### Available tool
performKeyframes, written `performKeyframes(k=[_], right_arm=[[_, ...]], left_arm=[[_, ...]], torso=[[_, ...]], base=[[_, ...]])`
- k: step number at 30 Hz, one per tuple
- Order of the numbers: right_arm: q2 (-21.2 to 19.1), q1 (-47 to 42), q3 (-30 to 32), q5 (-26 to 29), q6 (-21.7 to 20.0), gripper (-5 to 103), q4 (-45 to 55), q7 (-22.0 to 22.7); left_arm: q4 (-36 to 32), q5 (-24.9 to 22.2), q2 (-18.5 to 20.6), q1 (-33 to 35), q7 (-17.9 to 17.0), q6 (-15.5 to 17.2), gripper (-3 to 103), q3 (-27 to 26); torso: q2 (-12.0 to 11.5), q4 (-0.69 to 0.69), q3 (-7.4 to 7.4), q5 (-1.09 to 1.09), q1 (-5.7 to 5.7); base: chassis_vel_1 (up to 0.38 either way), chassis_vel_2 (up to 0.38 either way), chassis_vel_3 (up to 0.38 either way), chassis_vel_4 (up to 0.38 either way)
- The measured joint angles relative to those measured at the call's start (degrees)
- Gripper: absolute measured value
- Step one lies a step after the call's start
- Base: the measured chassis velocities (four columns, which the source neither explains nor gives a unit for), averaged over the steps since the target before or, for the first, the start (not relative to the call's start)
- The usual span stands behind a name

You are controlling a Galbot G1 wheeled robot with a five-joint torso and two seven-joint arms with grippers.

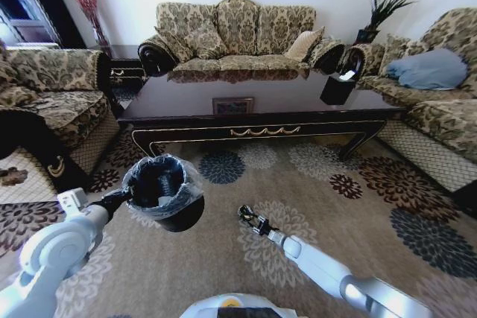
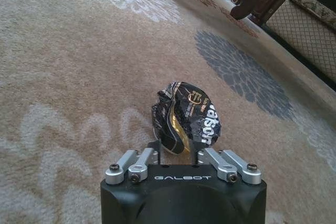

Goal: Move to the front of the table and pick up the trash from the floor, then place it into the trash bin.

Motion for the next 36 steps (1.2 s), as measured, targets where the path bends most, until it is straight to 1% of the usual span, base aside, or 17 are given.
performKeyframes(k=[3,5,7,14,15,17,19,20,22,23,26,28,29,30,31,34,36], right_arm=[[0.2,0.0,0.1,0.4,0.6,15,0.0,-0.2],[0.3,0.0,0.1,0.5,0.8,15,0.1,-0.3],[0.6,0.0,0.1,0.6,1.1,5,0.3,-0.4],[0.3,0.0,0.0,0.7,1.4,0,1.4,-0.4],[-0.3,-0.1,-0.1,0.8,1.5,-3,2.3,-0.3],[-0.9,-0.2,-0.2,1.0,1.5,7,3.2,-0.2],[-1.2,-0.3,-0.3,1.2,1.4,7,3.7,-0.2],[-1.5,-0.4,-0.6,1.4,1.3,17,4.4,-0.1],[-1.6,-0.5,-0.7,1.6,1.3,17,4.6,-0.1],[-1.5,-0.6,-0.8,1.7,1.2,23,4.7,0.0],[-0.5,-0.7,-1.1,1.7,1.2,40,4.3,0.2],[-0.1,-0.7,-1.1,1.7,1.2,40,4.1,0.3],[0.3,-0.7,-1.2,1.7,1.2,45,3.8,0.3],[0.5,-0.7,-1.2,1.8,1.2,45,3.7,0.3],[1.0,-0.6,-1.4,1.9,1.2,57,3.2,0.3],[1.8,-0.4,-1.6,2.0,1.1,61,2.7,0.3],[2.5,-0.2,-1.8,2.1,0.9,73,2.2,0.6]], left_arm=[[0.1,0.0,0.0,-0.1,0.0,0.0,4,0.1],[0.1,0.0,0.0,-0.2,0.0,0.0,4,0.1],[0.1,0.0,0.0,-0.1,0.0,0.0,4,0.1],[0.1,0.1,0.1,0.1,0.0,0.0,4,0.0],[0.0,0.1,0.1,0.2,0.0,0.0,4,-0.1],[0.0,0.1,0.1,0.2,0.0,0.0,4,-0.1],[0.0,0.1,0.1,0.2,0.0,0.0,4,-0.2],[0.0,0.1,0.1,0.3,0.0,0.0,4,-0.1],[0.0,0.1,0.1,0.3,0.0,0.0,4,-0.2],[0.0,0.1,0.1,0.3,0.0,0.0,4,-0.2],[-0.3,0.1,0.0,0.5,0.0,0.0,4,-0.2],[-0.3,0.1,0.0,0.6,0.0,0.0,4,-0.2],[-0.3,0.1,0.1,0.6,0.0,0.0,4,-0.3],[-0.4,0.1,0.1,0.7,0.0,0.0,4,-0.3],[-0.4,0.1,0.4,0.7,0.0,0.1,4,-0.5],[-0.5,-0.1,0.7,0.8,0.0,0.1,4,-0.9],[-0.5,-0.3,1.2,0.8,0.0,0.1,4,-1.3]], torso=[[0.0,0.00,0.00,0.00,0.00],[0.0,0.00,0.00,0.00,0.00],[0.0,0.00,0.00,0.00,0.00],[0.0,0.00,0.00,0.00,0.00],[0.0,0.00,0.00,0.00,0.00],[0.0,0.00,0.00,0.00,0.00],[0.0,0.00,0.00,0.00,0.00],[0.0,0.00,0.00,0.00,0.00],[0.0,0.00,0.00,0.00,0.00],[0.0,0.00,0.00,-0.01,0.00],[0.0,0.00,0.00,0.00,0.00],[0.0,0.00,0.00,0.00,0.00],[0.0,0.00,0.00,0.00,0.00],[0.0,0.00,0.00,0.00,0.00],[0.0,0.00,0.00,0.00,0.00],[0.0,0.00,0.00,-0.01,0.00],[0.0,0.00,0.00,0.00,0.00]], base=[[0.000,0.000,0.000,0.000],[0.000,0.000,0.000,0.000],[0.000,0.000,0.000,0.000],[0.000,0.000,0.000,0.000],[0.000,0.000,0.000,0.000],[0.000,0.000,0.000,0.000],[0.000,0.000,0.000,0.000],[0.000,0.000,0.000,0.000],[0.000,0.000,0.000,0.000],[0.000,0.000,0.000,0.000],[0.000,0.000,0.000,0.000],[0.000,0.000,0.000,0.000],[0.000,0.000,0.000,0.000],[0.000,0.000,0.000,0.000],[0.000,0.000,0.000,0.000],[0.000,0.000,0.000,0.000],[0.000,0.000,0.000,0.000]])
